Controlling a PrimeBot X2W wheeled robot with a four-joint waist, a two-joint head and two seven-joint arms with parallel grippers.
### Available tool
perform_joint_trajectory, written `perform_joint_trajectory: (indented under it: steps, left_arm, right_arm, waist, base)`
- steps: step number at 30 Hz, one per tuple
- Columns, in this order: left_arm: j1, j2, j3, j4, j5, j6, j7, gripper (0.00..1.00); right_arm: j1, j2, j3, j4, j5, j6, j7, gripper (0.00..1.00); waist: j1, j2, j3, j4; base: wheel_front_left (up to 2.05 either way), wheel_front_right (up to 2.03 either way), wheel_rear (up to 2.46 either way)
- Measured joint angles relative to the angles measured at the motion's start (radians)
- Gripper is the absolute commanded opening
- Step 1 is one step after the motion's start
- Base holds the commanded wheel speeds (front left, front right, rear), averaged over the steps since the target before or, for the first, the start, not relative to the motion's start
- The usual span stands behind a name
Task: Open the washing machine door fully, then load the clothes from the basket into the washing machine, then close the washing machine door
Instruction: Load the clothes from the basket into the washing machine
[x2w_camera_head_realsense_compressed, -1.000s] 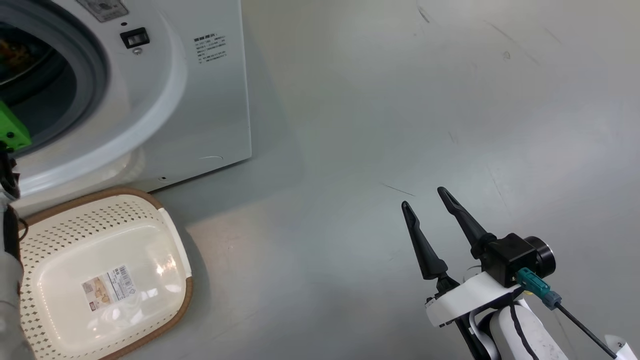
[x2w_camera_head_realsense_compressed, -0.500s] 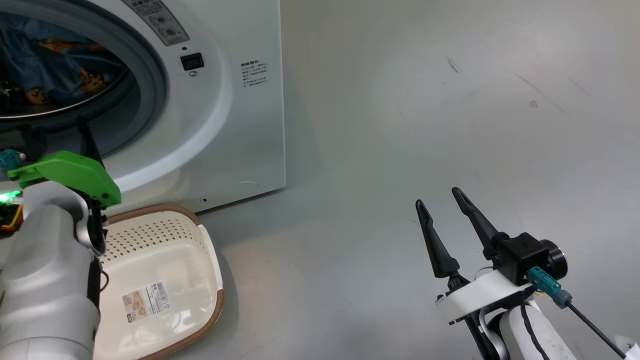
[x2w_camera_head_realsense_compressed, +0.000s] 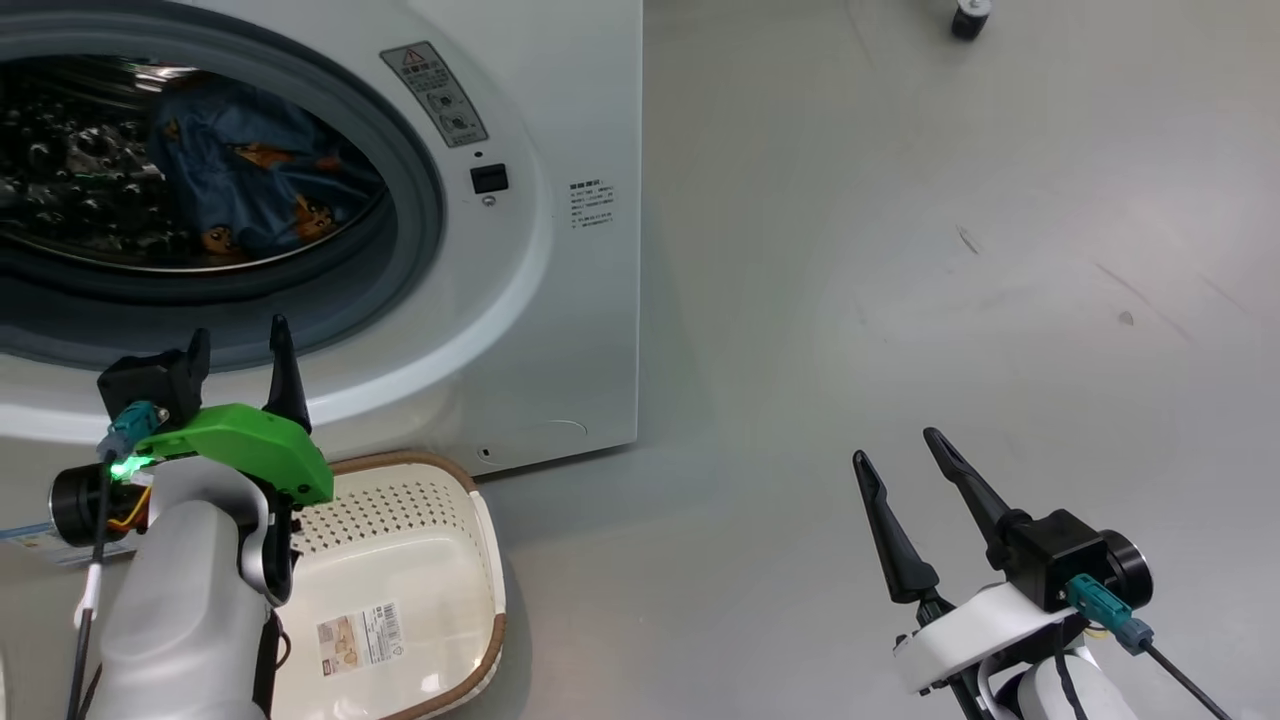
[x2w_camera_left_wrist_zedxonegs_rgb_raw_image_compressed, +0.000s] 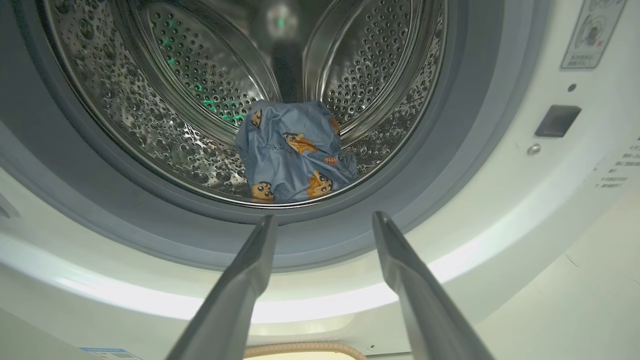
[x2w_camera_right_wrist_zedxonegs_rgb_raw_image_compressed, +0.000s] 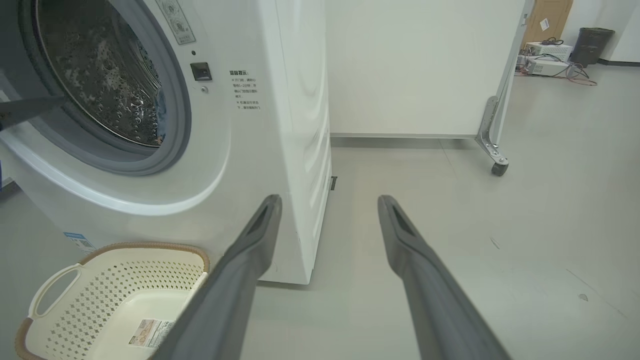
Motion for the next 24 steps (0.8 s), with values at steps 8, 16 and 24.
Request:
perform_joint_trajectory:
  steps: [8,16,24]
  left_arm:
    - [0.161,-0.004,-0.016,-0.144,0.038,-0.001,-0.001,1.00]
    - [0.288,-0.011,-0.019,-0.310,0.064,0.021,-0.001,1.00]
    - [0.454,-0.013,-0.050,-0.402,0.094,0.033,-0.001,1.00]
  right_arm:
    - [0.030,0.000,-0.002,0.000,0.000,0.000,0.000,1.00]
    - [0.072,-0.020,-0.021,-0.005,0.002,0.000,0.000,1.00]
    - [0.074,-0.029,-0.022,-0.011,0.002,0.000,0.000,1.00]
  waist:
    - [0.0000,0.0000,-0.050,0.038]
    - [0.0000,0.0000,-0.081,0.083]
    - [0.0000,0.0000,-0.112,0.119]
  base:
    - [0.00,0.00,0.00]
    - [0.00,0.00,0.00]
    - [0.00,0.00,0.00]
